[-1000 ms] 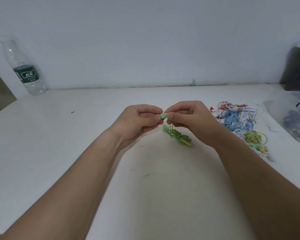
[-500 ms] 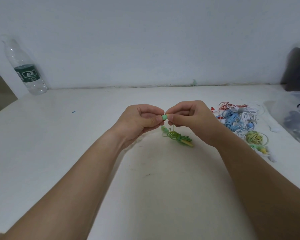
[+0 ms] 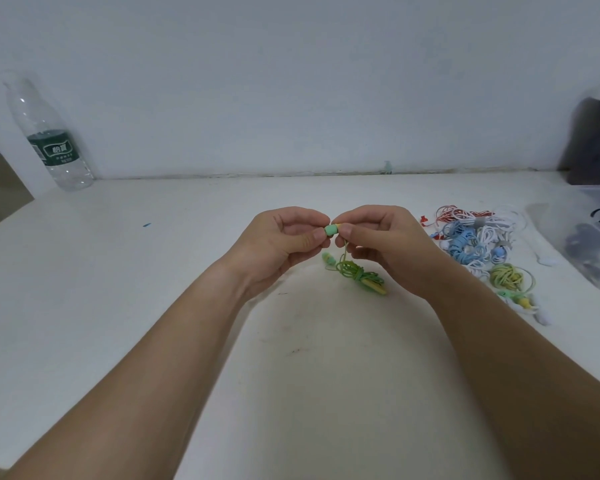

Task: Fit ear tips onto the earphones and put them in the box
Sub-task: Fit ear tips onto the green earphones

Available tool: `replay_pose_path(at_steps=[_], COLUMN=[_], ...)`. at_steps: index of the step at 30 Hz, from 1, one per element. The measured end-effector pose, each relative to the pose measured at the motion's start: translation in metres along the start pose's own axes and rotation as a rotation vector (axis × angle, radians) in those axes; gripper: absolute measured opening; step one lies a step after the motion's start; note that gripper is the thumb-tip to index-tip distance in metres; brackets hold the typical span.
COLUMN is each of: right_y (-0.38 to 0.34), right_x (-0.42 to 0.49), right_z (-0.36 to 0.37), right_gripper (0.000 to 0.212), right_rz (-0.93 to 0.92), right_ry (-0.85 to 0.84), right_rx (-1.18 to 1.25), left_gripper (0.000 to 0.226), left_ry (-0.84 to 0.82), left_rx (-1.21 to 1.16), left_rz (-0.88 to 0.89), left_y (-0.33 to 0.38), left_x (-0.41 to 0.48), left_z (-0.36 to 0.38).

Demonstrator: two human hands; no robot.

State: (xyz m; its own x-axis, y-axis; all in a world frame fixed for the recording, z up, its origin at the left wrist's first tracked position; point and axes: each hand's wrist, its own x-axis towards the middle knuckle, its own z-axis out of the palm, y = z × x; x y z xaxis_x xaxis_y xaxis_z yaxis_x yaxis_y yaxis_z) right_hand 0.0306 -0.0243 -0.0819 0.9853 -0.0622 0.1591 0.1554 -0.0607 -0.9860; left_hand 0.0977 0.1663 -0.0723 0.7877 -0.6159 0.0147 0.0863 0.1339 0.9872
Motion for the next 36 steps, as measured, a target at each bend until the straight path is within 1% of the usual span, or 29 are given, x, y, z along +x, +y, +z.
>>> replay_pose_path(at_steps=[3,7,12,15,17,18,20,22,23,27,29,31,33,36], right_y=[0.000,0.000,-0.002,-0.002,0.002,0.005,0.013,0.018,0.018,0.015,0.015,0.016,0.016,0.011], right_x=[0.000,0.000,0.001,0.000,0.002,0.004,0.010,0.012,0.013,0.013,0.013,0.013,0.014,0.013], right_z=[0.000,0.000,0.001,0.003,0.005,0.005,0.006,0.011,0.014,0.023,0.021,0.017,0.013,0.009], right_gripper=[0.012,0.010,0.007,0.011,0.016,0.019,0.018,0.014,0.015,0.009,0.009,0.006,0.005,0.002], right_rz=[-0.002,-0.008,-0.021,-0.004,0.016,0.025,0.040,0.074,0.092,0.124,0.105,0.068,0.021,-0.038], right_ry=[-0.008,0.027,0.084,0.057,0.112,0.172,0.260,0.246,0.224,0.140,0.125,0.191,0.289,0.347], right_rx=[-0.004,-0.063,-0.110,-0.150,-0.191,-0.245,-0.462,-0.690,-0.756,-0.866,-0.870,-0.831,-0.729,-0.484], left_gripper=[0.016,0.016,0.011,0.012,0.013,0.014,0.016,0.017,0.018,0.016,0.014,0.013,0.015,0.017], left_ry=[0.011,0.044,0.000,0.034,0.059,0.068,0.076,0.069,0.062,0.057,0.077,0.082,0.065,0.035], left_rx=[0.019,0.171,0.171,0.291,0.373,0.397,0.422,0.440,0.454,0.517,0.548,0.605,0.693,0.818], left_rz=[0.017,0.060,0.047,0.074,0.087,0.093,0.110,0.121,0.125,0.143,0.151,0.159,0.166,0.167], left_y=[-0.001,-0.002,0.004,0.005,0.005,0.005,0.006,0.006,0.006,0.007,0.008,0.008,0.006,0.001], left_x=[0.000,-0.001,-0.004,-0.005,-0.005,-0.005,-0.004,-0.005,-0.005,-0.007,-0.007,-0.006,-0.005,-0.003], left_z=[0.001,0.001,0.002,0.003,0.003,0.002,0.001,0.001,0.001,0.000,-0.002,-0.004,-0.004,0.000])
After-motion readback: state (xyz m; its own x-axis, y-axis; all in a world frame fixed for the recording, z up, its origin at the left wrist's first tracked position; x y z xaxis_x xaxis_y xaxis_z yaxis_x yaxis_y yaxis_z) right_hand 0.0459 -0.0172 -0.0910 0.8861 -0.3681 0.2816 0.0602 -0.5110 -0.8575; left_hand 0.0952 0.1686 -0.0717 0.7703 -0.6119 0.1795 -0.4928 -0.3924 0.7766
